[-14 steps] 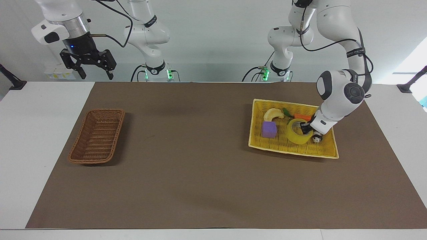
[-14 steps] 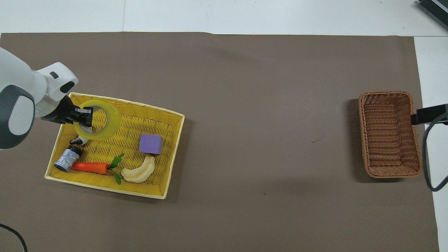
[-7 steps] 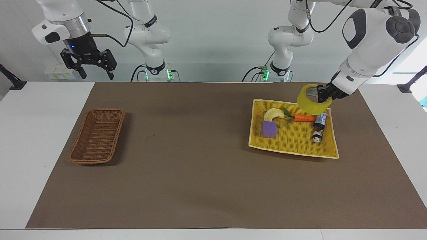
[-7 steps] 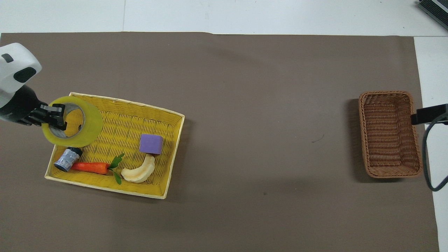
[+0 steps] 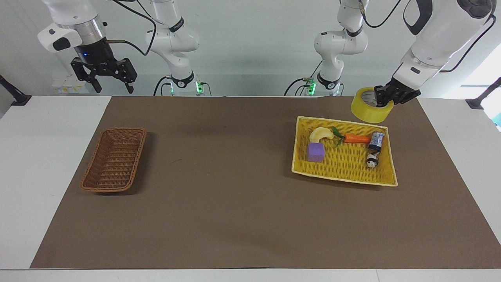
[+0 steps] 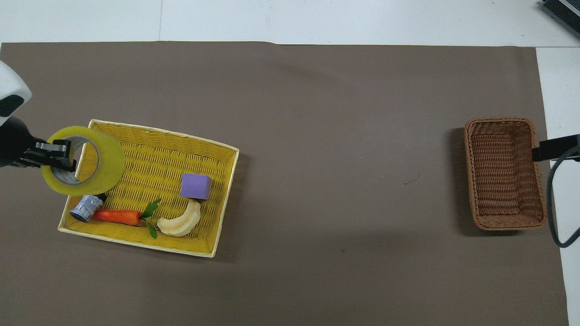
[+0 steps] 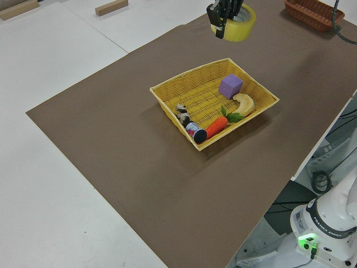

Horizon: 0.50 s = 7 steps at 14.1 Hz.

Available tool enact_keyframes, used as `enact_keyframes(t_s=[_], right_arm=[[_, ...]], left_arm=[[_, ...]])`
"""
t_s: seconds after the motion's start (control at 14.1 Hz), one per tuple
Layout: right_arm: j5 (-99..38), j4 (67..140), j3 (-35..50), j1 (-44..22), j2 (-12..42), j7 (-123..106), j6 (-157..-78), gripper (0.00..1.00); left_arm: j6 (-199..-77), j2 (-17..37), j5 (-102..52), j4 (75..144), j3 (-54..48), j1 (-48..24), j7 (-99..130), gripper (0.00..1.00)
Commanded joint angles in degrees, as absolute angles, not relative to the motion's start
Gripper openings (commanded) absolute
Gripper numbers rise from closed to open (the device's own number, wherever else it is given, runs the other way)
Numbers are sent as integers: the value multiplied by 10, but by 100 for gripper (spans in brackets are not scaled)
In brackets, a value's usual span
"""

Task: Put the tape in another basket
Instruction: 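Lift the tape roll with the left gripper toward the wicker basket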

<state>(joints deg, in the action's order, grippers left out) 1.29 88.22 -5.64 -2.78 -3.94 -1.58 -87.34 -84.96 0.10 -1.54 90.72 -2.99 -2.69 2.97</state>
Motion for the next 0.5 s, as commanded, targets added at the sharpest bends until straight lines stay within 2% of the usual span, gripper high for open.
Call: enact_keyframes(t_s=[0.0, 0.43], right_arm=[[9, 893, -54, -25, -49, -14, -875, 100], [9, 893, -54, -25, -49, -14, -875, 100]], left_arm=[[-870, -19, -18, 934, -27, -52, 60, 0], [-871, -16, -57, 934, -28, -140, 180, 0]])
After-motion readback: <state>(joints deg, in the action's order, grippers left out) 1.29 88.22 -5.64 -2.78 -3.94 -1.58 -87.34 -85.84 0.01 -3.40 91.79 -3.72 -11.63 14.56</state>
